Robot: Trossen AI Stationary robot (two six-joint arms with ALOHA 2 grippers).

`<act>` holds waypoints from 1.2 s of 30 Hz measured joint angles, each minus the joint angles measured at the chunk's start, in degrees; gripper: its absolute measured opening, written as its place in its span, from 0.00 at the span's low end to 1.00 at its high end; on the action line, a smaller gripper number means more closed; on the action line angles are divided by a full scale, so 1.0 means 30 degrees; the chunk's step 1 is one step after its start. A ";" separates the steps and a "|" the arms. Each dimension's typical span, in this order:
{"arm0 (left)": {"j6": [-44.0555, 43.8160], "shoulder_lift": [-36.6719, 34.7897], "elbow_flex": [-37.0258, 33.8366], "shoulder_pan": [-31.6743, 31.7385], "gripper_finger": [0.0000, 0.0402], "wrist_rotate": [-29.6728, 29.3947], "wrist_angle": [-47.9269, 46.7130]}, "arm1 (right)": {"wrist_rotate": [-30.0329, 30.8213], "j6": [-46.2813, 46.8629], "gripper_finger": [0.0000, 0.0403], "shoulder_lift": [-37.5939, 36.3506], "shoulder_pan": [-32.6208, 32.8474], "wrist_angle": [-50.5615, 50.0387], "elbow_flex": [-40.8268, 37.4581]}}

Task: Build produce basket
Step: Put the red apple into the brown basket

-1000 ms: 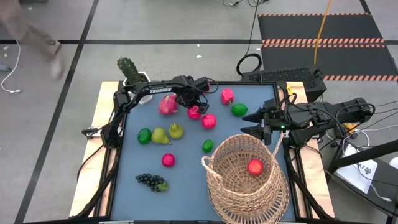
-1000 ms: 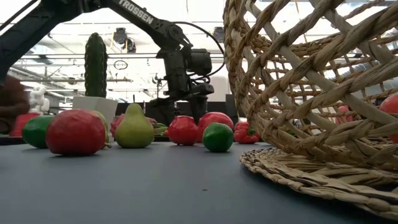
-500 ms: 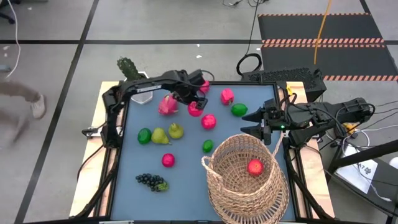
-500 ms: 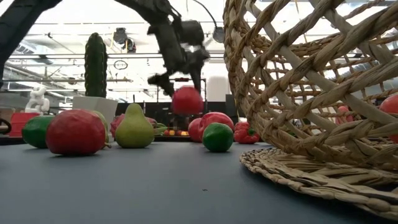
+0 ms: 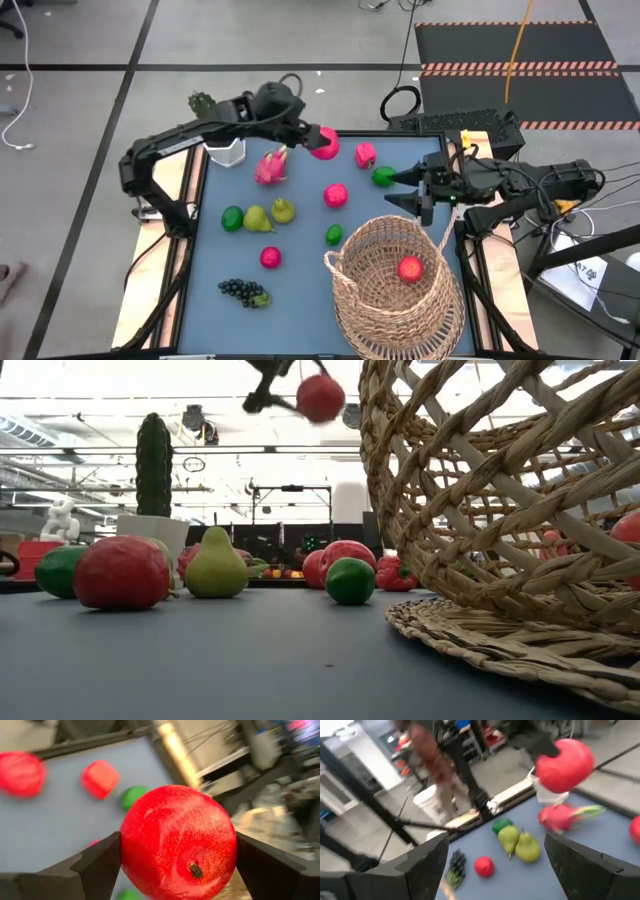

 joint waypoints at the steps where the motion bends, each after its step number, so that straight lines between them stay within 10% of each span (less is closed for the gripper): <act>1: -0.0230 -0.0258 0.0000 -0.0147 0.86 -0.0005 0.0389 | 0.0089 -0.0217 0.80 0.0000 -0.0097 0.0245 0.0000; 23: -0.4407 -0.0798 0.0022 -0.4079 0.87 -0.0201 1.0092 | 0.0617 -0.4773 0.80 0.0003 -0.0928 0.4766 0.0000; 36: -0.0739 -0.0814 0.0022 -0.4440 0.87 -0.0526 1.3400 | 0.0610 -0.5330 0.80 0.0233 -0.0920 0.5605 0.0001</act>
